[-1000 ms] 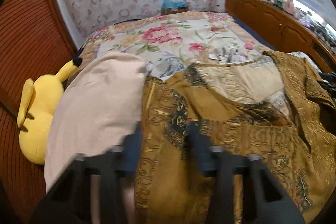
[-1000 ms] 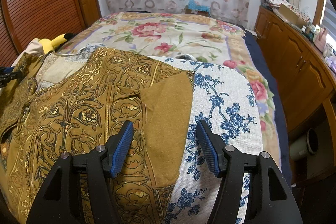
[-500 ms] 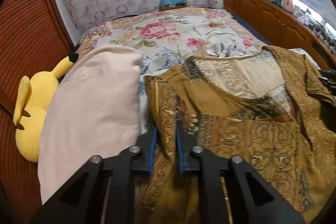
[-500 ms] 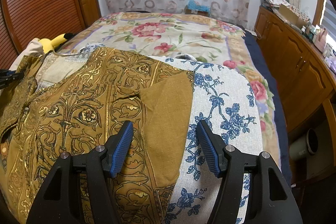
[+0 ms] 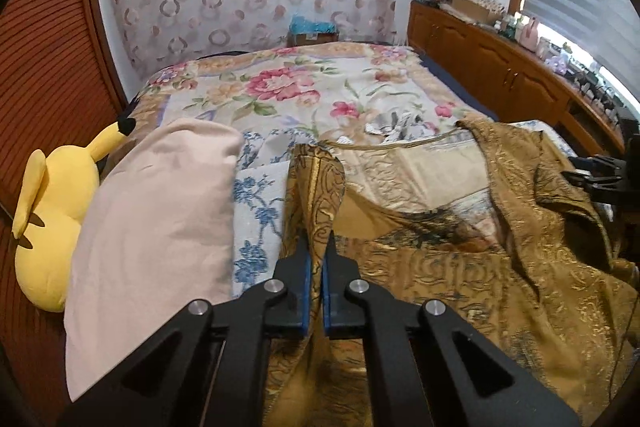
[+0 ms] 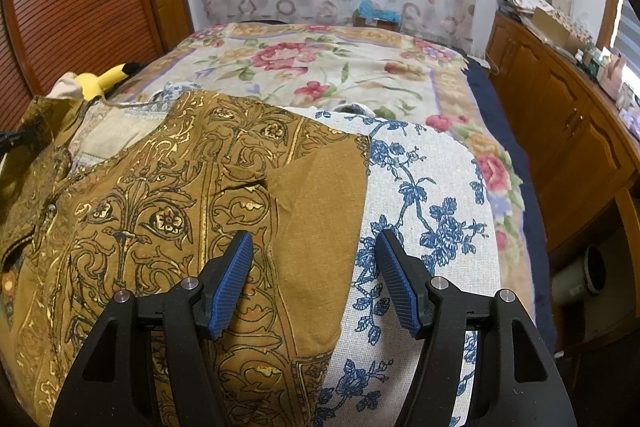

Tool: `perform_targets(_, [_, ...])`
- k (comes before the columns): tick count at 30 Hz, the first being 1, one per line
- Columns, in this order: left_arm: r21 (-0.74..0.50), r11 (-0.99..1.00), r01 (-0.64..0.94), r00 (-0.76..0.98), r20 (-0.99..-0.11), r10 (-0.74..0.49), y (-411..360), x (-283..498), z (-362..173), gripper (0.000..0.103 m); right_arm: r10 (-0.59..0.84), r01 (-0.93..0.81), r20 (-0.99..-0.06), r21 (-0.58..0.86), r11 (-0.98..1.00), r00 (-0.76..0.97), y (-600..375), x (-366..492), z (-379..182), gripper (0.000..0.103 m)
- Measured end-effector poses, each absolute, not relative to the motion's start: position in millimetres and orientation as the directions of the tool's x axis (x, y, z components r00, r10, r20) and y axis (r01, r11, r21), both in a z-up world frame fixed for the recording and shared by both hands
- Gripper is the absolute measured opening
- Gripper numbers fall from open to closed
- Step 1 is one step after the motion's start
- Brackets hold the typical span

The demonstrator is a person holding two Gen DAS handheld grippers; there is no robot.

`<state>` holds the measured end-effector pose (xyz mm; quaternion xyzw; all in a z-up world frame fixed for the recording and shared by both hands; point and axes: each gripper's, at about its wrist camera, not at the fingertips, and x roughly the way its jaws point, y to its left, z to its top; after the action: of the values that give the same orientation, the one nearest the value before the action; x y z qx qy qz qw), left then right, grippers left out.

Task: Fold small clothes
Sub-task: 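Grasp the shirt's folded edge with the left gripper, then lift the gold shirt with the left gripper while the right gripper grips and lifts another edge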

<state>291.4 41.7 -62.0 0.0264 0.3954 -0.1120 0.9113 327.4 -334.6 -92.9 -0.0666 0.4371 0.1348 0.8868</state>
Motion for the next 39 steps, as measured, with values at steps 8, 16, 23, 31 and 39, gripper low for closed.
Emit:
perform_targets(8, [-0.067,0.961,0.267,0.701,-0.671,-0.241,37.7,253.9,-32.6,0.0,0.255,-0.367,-0.747,0.016,0.93,0.614,-323.0,313.3,-73.8,0.002])
perform_targets(16, [-0.075,0.96,0.27,0.758,-0.598,-0.26,48.6,197.3,0.3,0.0,0.333,-0.407,-0.631,0.03,0.913,0.7,-319.6,262.7,-12.5,0.002])
perform_targets(23, [-0.074,0.967,0.244,0.785,-0.571,-0.242,71.4,138.7,-2.4,0.0,0.373,-0.432,-0.549,0.024,0.902,0.748,-322.4,197.4,17.8,0.002])
perform_targets(31, [-0.077,0.978,0.195,0.791,-0.577,-0.203,94.5,73.5,-25.9,0.0,0.369,-0.42,-0.555,0.039,0.907,0.746,-332.9,118.3,14.2,0.002])
perform_targets(39, [-0.123,0.974,0.188,0.737,-0.638,-0.223,105.8,14.3,-63.1,0.001,0.356,-0.39,-0.626,0.089,0.917,0.694,-347.4,52.9,-20.5,0.002])
